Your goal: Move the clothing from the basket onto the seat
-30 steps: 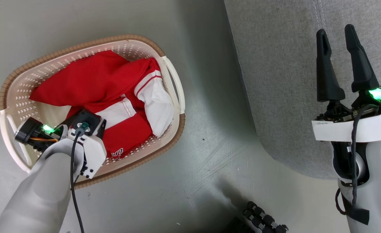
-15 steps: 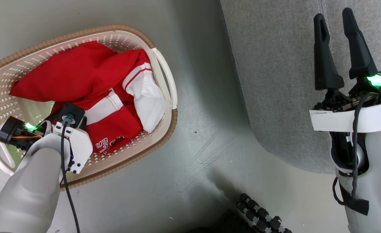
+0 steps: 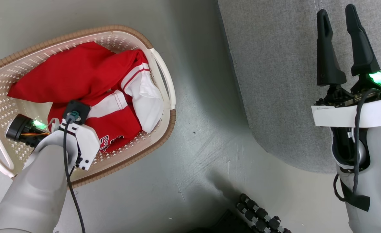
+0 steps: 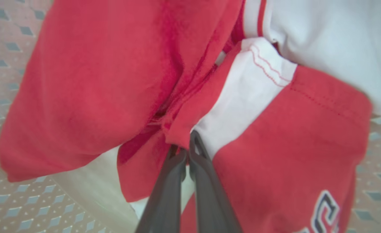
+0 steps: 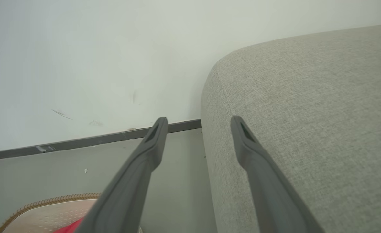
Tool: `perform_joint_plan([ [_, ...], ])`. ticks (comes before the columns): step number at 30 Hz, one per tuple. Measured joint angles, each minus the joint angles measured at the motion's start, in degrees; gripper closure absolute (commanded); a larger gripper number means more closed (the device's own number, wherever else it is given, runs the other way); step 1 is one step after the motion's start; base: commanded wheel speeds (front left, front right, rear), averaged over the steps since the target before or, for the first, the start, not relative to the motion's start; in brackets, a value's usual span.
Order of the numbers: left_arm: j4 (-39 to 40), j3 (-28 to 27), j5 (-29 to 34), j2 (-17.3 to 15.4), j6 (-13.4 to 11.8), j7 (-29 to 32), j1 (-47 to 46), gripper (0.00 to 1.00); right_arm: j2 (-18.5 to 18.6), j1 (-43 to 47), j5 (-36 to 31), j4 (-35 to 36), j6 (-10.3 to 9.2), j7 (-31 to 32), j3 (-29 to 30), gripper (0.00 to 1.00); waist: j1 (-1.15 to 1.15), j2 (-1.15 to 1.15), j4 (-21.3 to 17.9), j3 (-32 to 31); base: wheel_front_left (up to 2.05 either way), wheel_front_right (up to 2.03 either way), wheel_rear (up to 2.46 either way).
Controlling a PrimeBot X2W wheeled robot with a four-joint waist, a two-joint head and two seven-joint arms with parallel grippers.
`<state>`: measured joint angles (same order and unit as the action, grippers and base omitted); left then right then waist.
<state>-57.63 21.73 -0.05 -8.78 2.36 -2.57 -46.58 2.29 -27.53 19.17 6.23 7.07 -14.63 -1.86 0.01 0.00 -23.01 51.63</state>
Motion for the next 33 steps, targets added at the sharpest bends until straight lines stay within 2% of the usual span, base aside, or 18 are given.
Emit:
perform_joint_plan([
  [19, 6.27, -3.93, -5.04, 1.27, 0.83, -8.81, 0.24, 1.0, 0.0, -1.1, -2.61, -2.52, 0.0, 0.01, 1.21, 0.0, 0.0, 0.0, 2.54, -4.04, 0.0, 0.0, 0.0],
  [33, 15.66, -8.15, -10.47, 2.75, 0.83, -11.29, 4.39, 1.0, 0.03, -0.8, -8.14, -4.75, 0.0, 0.0, 2.46, 0.0, 0.0, 0.0, 5.85, -9.73, 0.0, 0.0, 0.0],
])
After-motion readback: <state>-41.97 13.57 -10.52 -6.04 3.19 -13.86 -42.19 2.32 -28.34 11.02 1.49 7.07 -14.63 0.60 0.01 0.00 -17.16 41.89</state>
